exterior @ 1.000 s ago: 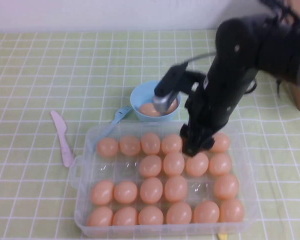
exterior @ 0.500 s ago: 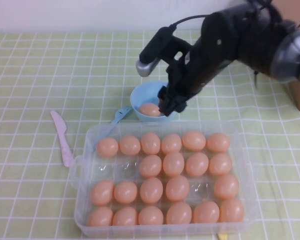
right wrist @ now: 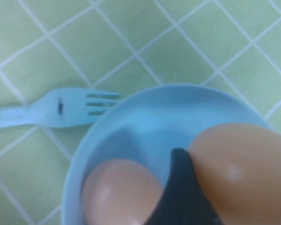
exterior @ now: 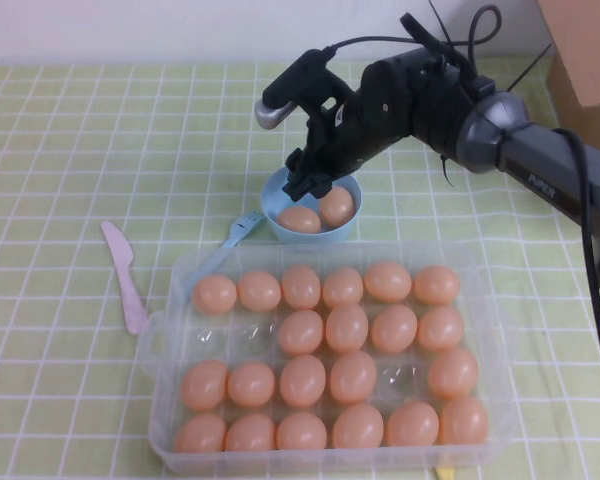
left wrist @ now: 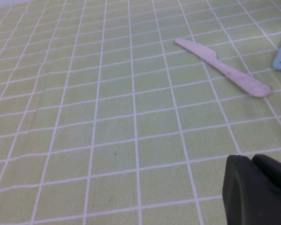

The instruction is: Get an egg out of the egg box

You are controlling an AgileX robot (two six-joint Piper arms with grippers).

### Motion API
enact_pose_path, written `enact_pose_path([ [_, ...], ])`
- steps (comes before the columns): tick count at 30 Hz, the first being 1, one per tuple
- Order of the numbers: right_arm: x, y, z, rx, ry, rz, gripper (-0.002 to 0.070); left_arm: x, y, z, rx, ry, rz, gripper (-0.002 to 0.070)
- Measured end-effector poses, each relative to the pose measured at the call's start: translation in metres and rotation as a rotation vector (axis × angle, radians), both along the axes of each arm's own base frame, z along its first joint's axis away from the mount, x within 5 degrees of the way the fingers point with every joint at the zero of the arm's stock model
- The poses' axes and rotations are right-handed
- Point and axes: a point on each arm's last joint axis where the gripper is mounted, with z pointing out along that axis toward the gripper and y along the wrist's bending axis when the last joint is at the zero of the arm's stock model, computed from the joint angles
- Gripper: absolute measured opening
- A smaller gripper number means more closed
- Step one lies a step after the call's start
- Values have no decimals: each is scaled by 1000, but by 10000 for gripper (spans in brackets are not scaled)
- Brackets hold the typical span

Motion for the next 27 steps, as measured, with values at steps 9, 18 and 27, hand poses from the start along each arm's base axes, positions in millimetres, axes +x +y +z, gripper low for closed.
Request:
enact_pose_path([
  [9, 4, -7, -1, 18, 32, -24, 570, 0, 0, 0, 0, 0, 0, -5],
  [18, -6, -15, 46, 89, 41, -85, 223, 0, 0, 0, 0, 0, 0, -5],
  [27, -51, -54, 130, 230, -60, -150, -8, 0, 0, 0, 0, 0, 0, -5],
])
